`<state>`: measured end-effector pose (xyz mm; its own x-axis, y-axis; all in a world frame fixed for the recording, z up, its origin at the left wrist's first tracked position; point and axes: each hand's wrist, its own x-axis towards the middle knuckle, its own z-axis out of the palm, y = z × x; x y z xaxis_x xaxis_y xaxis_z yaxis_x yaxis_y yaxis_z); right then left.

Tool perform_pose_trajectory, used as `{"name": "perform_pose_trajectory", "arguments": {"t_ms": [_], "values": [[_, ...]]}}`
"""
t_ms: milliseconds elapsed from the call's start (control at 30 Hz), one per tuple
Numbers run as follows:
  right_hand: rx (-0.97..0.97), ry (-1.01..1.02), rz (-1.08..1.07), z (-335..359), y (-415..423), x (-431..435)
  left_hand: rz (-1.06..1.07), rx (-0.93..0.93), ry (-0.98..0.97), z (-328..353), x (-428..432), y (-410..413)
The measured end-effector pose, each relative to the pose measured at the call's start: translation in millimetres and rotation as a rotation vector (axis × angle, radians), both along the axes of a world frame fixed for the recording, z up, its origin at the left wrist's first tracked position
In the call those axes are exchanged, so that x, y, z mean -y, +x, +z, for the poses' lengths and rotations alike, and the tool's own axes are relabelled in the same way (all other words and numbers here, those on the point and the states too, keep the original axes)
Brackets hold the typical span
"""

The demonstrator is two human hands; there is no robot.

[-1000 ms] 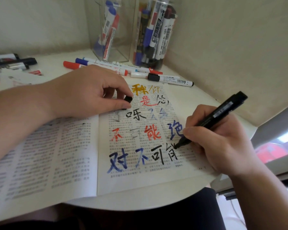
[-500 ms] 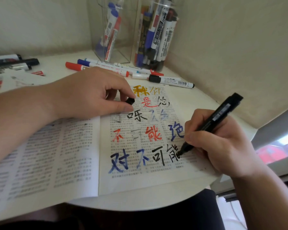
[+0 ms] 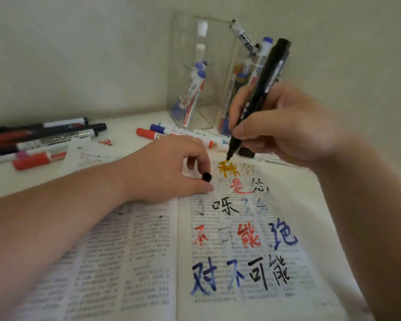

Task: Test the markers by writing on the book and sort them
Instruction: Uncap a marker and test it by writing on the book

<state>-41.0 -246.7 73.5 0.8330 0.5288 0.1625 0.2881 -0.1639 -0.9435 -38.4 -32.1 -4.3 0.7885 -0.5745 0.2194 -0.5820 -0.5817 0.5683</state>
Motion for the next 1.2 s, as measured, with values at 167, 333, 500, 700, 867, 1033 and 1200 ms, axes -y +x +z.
{"name": "perform_pose_trajectory", "arguments": {"t_ms": [167, 333, 500, 700, 867, 1033, 1200], "values": [[0.077, 0.115, -0.035, -21.5, 35.4, -18.2, 0.041, -0.002, -0.003, -2.7, -6.7, 8.5], [0.187, 0.007, 0.092, -48.7, 24.1, -13.7, 0.048, -0.013, 0.02, -3.5, -6.4, 11.0], [0.182, -0.089, 0.034, -50.8, 26.7, -11.1, 0.038, -0.007, 0.021, -5.7, -6.8, 12.5], [0.204, -0.235, 0.053, -56.9, 27.1, -16.3, -0.027, -0.014, -0.007, -10.5, -7.1, 17.3], [0.196, -0.382, 0.057, -48.8, 24.8, -16.1, -0.034, -0.03, -0.054, -11.8, -8.3, 17.6], [0.213, -0.469, 0.01, -43.9, 21.7, -18.6, -0.043, -0.033, -0.128, -11.4, -7.0, 16.5], [0.239, -0.566, -0.031, -41.7, 16.7, -25.5, -0.036, -0.096, -0.166, -7.9, -6.3, 11.7]]}}
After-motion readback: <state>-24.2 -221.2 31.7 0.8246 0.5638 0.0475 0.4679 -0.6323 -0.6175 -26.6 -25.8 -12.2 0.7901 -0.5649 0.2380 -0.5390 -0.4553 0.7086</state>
